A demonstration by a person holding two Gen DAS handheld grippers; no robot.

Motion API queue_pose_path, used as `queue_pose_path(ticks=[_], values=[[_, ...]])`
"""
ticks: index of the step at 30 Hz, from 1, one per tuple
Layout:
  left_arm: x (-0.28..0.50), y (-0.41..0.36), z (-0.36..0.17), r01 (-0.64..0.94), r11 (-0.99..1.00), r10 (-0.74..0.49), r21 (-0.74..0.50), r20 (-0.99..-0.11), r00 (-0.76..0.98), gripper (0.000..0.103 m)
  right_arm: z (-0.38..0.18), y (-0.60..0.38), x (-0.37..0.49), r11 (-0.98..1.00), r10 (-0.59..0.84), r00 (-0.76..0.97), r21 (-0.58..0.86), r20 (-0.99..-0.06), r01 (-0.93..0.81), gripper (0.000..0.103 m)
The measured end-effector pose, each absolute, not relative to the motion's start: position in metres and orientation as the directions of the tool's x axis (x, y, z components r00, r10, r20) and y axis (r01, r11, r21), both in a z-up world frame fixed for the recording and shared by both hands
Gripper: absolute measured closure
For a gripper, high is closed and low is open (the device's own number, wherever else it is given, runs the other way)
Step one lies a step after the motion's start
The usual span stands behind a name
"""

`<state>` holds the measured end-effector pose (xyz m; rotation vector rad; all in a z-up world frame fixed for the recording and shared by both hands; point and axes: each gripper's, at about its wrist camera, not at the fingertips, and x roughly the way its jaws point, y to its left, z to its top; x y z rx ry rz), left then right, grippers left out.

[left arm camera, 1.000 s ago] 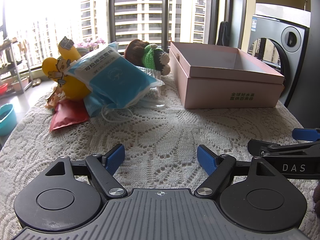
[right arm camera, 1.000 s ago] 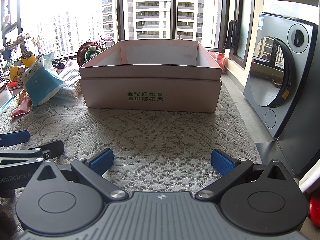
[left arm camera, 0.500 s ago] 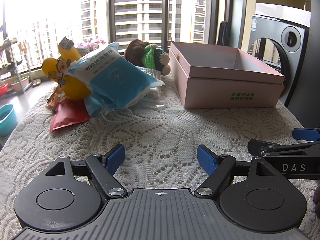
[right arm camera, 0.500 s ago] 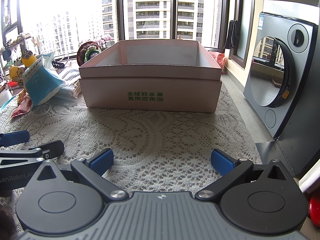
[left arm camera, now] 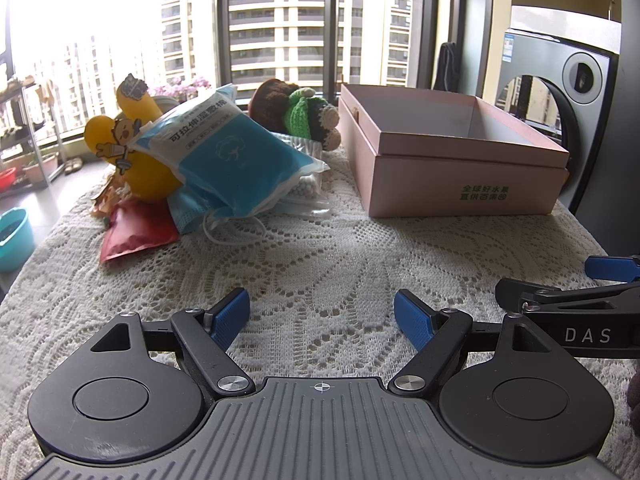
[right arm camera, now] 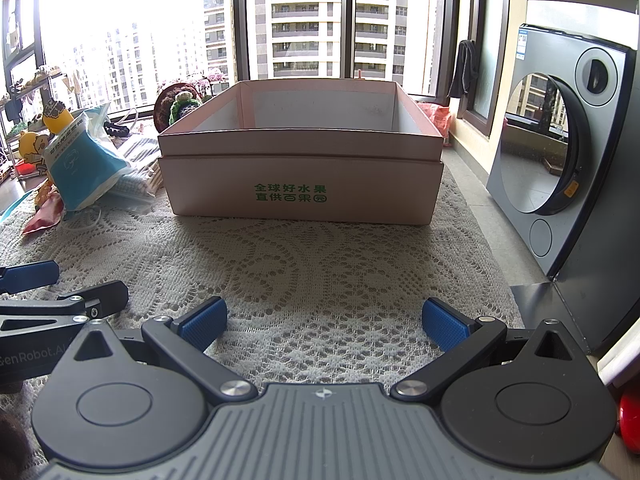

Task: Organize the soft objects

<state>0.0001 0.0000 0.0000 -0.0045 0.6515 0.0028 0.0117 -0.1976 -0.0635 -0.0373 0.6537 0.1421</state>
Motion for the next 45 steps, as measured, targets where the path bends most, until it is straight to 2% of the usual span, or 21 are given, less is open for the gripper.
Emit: queue_pose_path(ticks=[26, 29, 31, 35, 39, 41, 45], values=[[0.0, 0.0, 0.0, -0.001, 1.0, -0.004, -0.007, -0.605, 0.796, 0.019, -0.063, -0.198, 0.012, 0.989, 0.121, 0.784, 0.011, -0.609, -0.144, 0.0], [-0.004, 0.009, 0.002, 0.054, 0.995, -0.092, -0.082, -0.589, 0.803, 0.02, -0.061, -0.199, 0.014, 0.986, 0.137, 0.767, 0.01, -0.627, -0.168, 0.0], [-0.008, 0.018, 0.005, 0.071, 0.99, -0.127, -0.118, -0.584, 0.801, 0.021, -0.055, -0.197, 0.023, 0.979, 0.157, 0.717, 0.012, -0.68, -0.203, 0.0], [-0.014, 0.05, 0.018, 0.058, 0.984, -0.143, -0.167, -0.557, 0.818, 0.021, -0.051, -0.197, 0.026, 0.975, 0.156, 0.685, -0.001, -0.712, -0.223, 0.0], [-0.019, 0.101, 0.03, -0.003, 0.976, -0.118, -0.217, -0.544, 0.831, 0.021, -0.046, -0.181, 0.033, 0.936, 0.209, 0.638, -0.037, -0.741, -0.349, 0.0], [-0.017, 0.129, 0.034, -0.058, 0.971, -0.081, -0.234, -0.546, 0.834, 0.023, -0.035, -0.162, 0.029, 0.903, 0.25, 0.671, -0.083, -0.698, -0.422, 0.0], [-0.012, 0.173, 0.041, -0.154, 0.954, -0.009, -0.258, -0.535, 0.845, 0.023, -0.01, -0.112, 0.021, 0.838, 0.384, 0.754, -0.142, -0.532, -0.526, 0.0]])
